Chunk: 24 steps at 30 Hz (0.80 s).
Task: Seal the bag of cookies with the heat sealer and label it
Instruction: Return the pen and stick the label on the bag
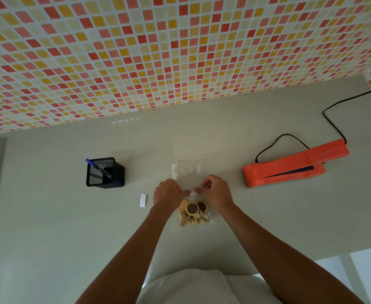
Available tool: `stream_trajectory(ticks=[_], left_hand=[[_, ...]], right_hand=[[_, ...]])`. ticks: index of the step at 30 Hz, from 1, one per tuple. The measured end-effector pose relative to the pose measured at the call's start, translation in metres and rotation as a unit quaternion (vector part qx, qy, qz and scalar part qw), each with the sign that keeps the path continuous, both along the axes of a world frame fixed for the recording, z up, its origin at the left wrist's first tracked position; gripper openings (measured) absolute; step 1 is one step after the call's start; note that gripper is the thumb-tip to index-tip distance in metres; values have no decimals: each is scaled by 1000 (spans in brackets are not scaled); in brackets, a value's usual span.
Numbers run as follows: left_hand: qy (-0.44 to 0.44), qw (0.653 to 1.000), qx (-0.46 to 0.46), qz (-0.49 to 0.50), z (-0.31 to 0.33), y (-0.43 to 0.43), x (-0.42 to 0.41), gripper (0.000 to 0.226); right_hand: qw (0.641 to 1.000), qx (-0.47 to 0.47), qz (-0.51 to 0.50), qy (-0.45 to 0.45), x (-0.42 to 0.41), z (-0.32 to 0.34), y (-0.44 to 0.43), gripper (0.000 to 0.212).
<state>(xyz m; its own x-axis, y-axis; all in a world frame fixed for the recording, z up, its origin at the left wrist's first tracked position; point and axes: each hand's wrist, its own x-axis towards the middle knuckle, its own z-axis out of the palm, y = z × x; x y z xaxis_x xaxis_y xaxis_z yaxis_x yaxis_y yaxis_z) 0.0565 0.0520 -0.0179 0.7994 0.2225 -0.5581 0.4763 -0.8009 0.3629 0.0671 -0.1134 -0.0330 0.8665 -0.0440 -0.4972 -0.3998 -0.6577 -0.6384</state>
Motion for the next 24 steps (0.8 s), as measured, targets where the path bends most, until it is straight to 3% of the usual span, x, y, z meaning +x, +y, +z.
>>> stream_trajectory(ticks=[3, 8, 13, 17, 24], left_hand=[[-7, 1000, 9, -1, 0, -3, 0, 41], [-8, 1000, -9, 8, 0, -1, -2, 25], [-61, 998, -32, 11, 2, -1, -11, 10], [-97, 992, -58, 62, 1, 4, -31, 13], [-53, 989, -80, 108, 1, 1, -57, 22]], right_hand=[[1000, -20, 4, -1, -2, 2, 3, 27], [1000, -13, 9, 0, -3, 4, 4, 12], [1000, 11, 21, -17, -8, 5, -4, 13], [1000, 16, -7, -25, -22, 9, -17, 11], [999, 28, -32, -22, -51, 11, -29, 22]])
